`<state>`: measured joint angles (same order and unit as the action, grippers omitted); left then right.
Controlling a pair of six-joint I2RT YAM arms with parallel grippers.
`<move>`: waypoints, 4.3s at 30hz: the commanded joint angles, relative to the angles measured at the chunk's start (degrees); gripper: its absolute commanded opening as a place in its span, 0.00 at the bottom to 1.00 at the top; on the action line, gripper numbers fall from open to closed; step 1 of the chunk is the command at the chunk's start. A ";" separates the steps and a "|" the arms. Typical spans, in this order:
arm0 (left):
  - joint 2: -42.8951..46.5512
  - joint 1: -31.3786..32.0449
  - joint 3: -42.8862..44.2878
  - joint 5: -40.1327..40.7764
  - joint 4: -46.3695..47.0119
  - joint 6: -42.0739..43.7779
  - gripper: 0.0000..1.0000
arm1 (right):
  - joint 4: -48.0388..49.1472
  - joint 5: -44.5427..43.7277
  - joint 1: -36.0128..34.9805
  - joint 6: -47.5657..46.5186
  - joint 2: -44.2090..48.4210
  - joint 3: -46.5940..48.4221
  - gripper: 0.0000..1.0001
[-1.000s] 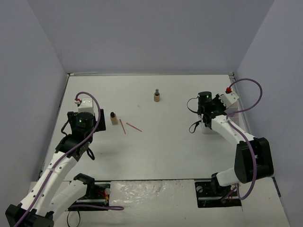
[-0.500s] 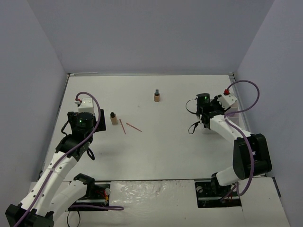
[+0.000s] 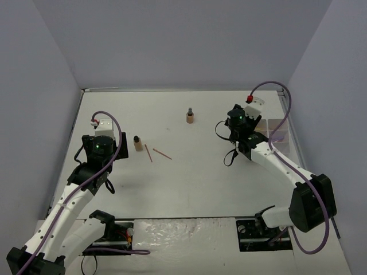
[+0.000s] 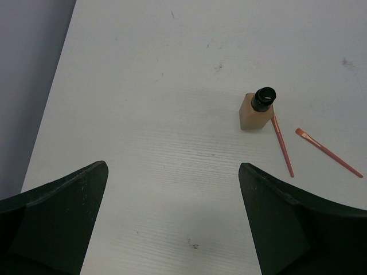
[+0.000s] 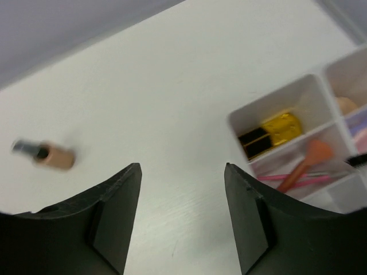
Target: Organize the makeup
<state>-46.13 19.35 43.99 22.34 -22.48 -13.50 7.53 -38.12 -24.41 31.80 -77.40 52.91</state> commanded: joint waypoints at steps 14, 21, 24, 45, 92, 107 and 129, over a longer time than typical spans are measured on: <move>1.52 -0.11 2.81 0.51 -1.77 -0.34 0.97 | -4.53 44.49 -21.81 -31.71 -24.22 24.68 0.62; 5.14 -0.16 2.99 -3.48 -6.63 -0.96 0.97 | -8.14 45.89 -26.31 -35.87 -38.27 34.83 0.52; 7.12 -0.11 2.54 -4.50 -7.09 -0.46 0.97 | -9.66 45.94 -26.74 -36.67 -42.57 38.56 0.48; 7.48 -0.18 1.19 -6.42 -4.41 1.10 0.97 | -10.27 42.22 -26.48 -35.16 -47.56 37.78 0.17; 6.31 -0.09 1.36 -6.27 -4.22 1.28 0.97 | 12.74 -16.91 11.46 -1.61 6.75 -4.09 0.00; 5.96 -0.07 1.19 -5.87 -4.24 1.24 0.97 | 15.43 -19.97 12.23 6.12 -2.47 -6.51 0.00; 0.33 -0.02 5.88 -11.31 -8.58 -7.60 0.97 | 6.19 -3.62 11.03 5.04 10.83 -6.52 0.65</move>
<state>-42.06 19.38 43.70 13.38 -30.14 -14.69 13.93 -47.25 -13.02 40.82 -74.62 44.23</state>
